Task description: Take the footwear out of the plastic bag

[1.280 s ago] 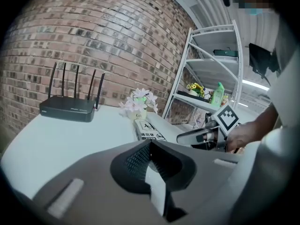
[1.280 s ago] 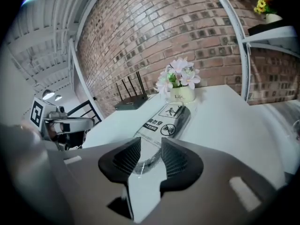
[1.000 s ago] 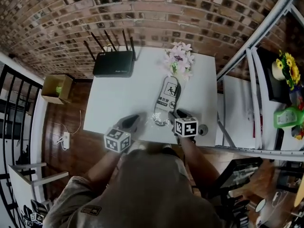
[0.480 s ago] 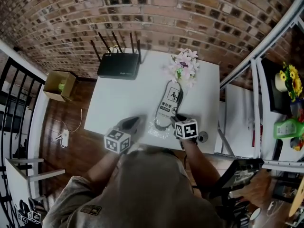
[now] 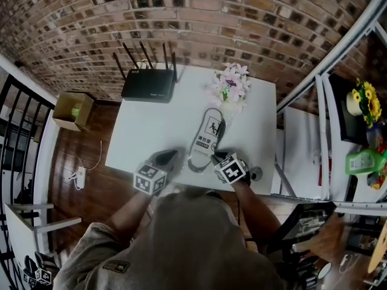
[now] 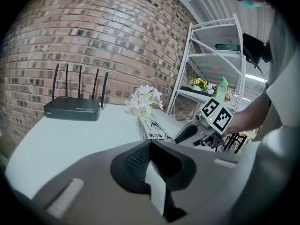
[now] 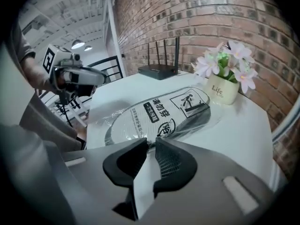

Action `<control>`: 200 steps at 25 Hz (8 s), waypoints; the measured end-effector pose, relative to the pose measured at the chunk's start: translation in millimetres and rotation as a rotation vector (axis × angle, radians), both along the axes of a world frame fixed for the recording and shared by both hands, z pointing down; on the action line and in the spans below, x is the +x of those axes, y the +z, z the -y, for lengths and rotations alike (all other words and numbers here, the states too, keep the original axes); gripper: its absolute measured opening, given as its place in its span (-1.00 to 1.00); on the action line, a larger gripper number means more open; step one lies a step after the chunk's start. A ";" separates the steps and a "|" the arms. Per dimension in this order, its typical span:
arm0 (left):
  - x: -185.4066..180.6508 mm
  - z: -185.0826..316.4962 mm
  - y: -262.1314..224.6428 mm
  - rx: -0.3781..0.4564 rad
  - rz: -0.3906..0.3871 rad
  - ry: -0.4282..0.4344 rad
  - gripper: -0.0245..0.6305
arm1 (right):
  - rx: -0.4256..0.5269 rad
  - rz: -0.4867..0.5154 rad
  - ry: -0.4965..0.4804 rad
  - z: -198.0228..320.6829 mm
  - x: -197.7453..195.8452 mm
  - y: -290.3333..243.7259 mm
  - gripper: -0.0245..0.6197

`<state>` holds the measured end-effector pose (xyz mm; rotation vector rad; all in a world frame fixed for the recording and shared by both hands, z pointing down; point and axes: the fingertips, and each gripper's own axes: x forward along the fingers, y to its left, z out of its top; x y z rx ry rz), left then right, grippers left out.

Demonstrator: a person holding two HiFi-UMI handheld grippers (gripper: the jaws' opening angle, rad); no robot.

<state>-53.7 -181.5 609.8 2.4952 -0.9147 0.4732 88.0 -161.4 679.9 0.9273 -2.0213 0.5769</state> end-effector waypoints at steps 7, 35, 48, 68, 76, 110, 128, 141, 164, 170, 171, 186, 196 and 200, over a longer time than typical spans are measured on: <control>-6.8 -2.5 4.4 0.013 0.025 0.019 -0.92 | 0.056 -0.149 -0.347 -12.6 -25.2 -3.4 -0.77; 20.2 9.5 -8.9 0.414 0.537 0.706 -0.21 | 0.530 -0.608 -1.116 -8.2 -90.4 -58.4 -0.88; 22.9 -2.8 18.7 0.273 0.637 0.947 -0.07 | 0.723 -0.634 -1.048 -8.8 -92.2 -89.6 -0.88; 11.8 -11.6 7.1 0.486 0.746 0.807 -0.31 | 0.584 -0.279 -0.638 -18.6 -44.5 -109.1 -0.55; 10.2 -16.2 6.9 0.505 0.741 0.792 -0.31 | 0.475 -0.181 -0.302 -2.8 35.4 -109.2 -0.83; 2.1 -38.8 4.7 0.598 0.749 0.839 -0.31 | 0.215 0.024 -0.587 -36.2 -8.2 -31.1 -0.43; 2.9 -40.9 3.6 0.562 0.756 0.824 -0.27 | 0.180 0.144 -0.563 -42.9 -28.0 -34.4 -0.37; 2.9 -41.9 4.9 0.560 0.741 0.830 -0.27 | 0.221 0.115 -0.594 -43.1 -39.0 -36.7 -0.58; -13.9 -34.2 8.6 0.550 0.766 0.815 -0.30 | 0.221 -0.019 -0.683 -50.8 -31.1 -38.7 -0.43; -21.6 -32.1 7.8 0.537 0.761 0.805 -0.30 | 0.230 -0.037 -0.673 -50.7 -22.4 -38.3 -0.54; -24.7 -31.0 9.9 0.533 0.764 0.801 -0.31 | 0.228 -0.039 -0.665 -50.8 -18.4 -38.4 -0.54; 17.5 -41.5 -20.6 0.534 0.641 0.907 -0.04 | 0.248 -0.088 -0.683 -53.6 -13.0 -40.2 -0.56; 25.4 -46.6 20.5 0.432 0.714 0.990 -0.30 | 0.285 -0.092 -0.701 -52.3 -21.9 -48.6 -0.57; 20.2 -45.2 19.0 0.417 0.696 0.969 -0.44 | 0.290 -0.082 -0.701 -50.6 -22.3 -50.8 -0.57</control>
